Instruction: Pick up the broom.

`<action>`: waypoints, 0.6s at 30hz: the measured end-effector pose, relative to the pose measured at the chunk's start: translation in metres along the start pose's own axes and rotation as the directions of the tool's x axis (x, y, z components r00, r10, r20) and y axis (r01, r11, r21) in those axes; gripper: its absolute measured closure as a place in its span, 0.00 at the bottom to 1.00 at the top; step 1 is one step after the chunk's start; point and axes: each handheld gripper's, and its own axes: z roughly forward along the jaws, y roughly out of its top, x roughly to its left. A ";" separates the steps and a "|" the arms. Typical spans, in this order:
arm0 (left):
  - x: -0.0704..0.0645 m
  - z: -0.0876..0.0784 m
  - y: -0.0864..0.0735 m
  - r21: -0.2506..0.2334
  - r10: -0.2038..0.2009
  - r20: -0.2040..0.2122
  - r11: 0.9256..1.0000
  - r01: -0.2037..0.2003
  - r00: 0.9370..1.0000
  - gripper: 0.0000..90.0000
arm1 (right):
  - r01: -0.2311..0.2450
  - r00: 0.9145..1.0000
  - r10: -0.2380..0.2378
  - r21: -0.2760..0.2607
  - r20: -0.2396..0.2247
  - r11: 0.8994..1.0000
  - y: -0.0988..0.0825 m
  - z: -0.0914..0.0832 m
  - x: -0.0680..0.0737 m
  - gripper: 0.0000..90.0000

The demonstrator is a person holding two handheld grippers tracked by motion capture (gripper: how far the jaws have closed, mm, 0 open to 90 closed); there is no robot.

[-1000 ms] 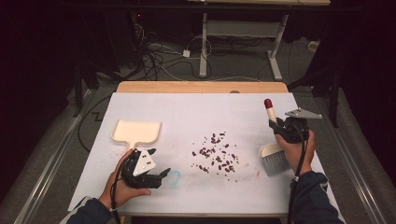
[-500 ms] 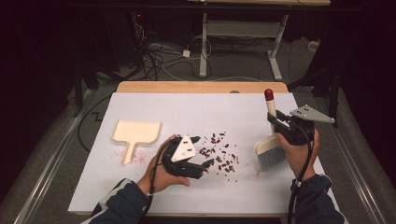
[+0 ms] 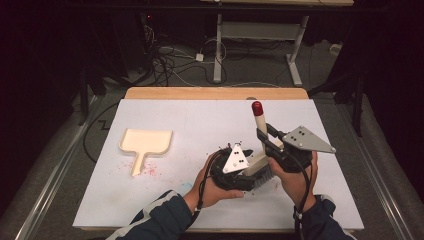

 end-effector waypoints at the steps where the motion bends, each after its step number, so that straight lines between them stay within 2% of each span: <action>1: 0.006 -0.001 -0.004 0.003 -0.007 0.019 1.000 0.007 1.000 0.48 | 0.000 1.000 0.000 -0.011 -0.010 1.000 0.001 -0.001 0.003 0.78; 2: 0.006 -0.001 -0.004 0.003 -0.007 0.019 1.000 0.007 1.000 0.50 | 0.000 1.000 0.000 -0.011 -0.010 1.000 0.001 -0.001 0.003 0.78; 3: 0.011 -0.003 -0.006 -0.002 -0.021 0.038 1.000 0.021 0.999 0.54 | 0.008 1.000 -0.008 -0.022 -0.019 1.000 0.002 -0.003 0.009 0.78; 6: 0.014 -0.005 -0.009 0.000 -0.024 0.033 1.000 0.024 0.999 0.63 | 0.009 1.000 -0.010 -0.035 -0.026 0.999 0.002 -0.004 0.015 0.78; 9: 0.018 -0.008 -0.011 0.008 -0.016 0.024 1.000 0.016 1.000 0.65 | 0.005 1.000 -0.006 -0.039 -0.024 0.999 0.002 -0.005 0.017 0.78; 10: 0.021 -0.009 -0.013 0.019 -0.016 0.035 1.000 0.015 0.999 0.67 | 0.018 0.999 -0.019 -0.028 -0.034 0.999 0.003 -0.004 0.017 0.78; 12: 0.023 -0.011 -0.013 0.025 -0.011 0.034 1.000 0.010 0.999 0.68 | 0.005 0.999 -0.006 -0.031 -0.048 1.000 0.002 -0.005 0.016 0.78; 13: 0.027 -0.013 -0.013 0.043 -0.004 0.035 0.999 0.002 0.999 0.69 | 0.008 0.998 -0.010 -0.032 -0.059 0.999 0.002 -0.005 0.015 0.78; 15: 0.029 -0.015 -0.014 0.045 -0.002 0.035 0.999 0.000 0.999 0.71 | 0.002 0.997 -0.005 -0.031 -0.082 1.000 0.001 -0.005 0.012 0.77; 16: 0.032 -0.018 -0.016 0.046 0.000 0.021 0.999 -0.001 1.000 0.71 | 0.001 0.994 -0.004 -0.028 -0.110 1.000 0.001 -0.005 0.010 0.77; 18: 0.034 -0.020 -0.018 0.050 -0.011 0.028 0.999 0.010 1.000 0.73 | 0.004 0.988 -0.007 -0.023 -0.157 1.000 0.000 -0.005 0.006 0.77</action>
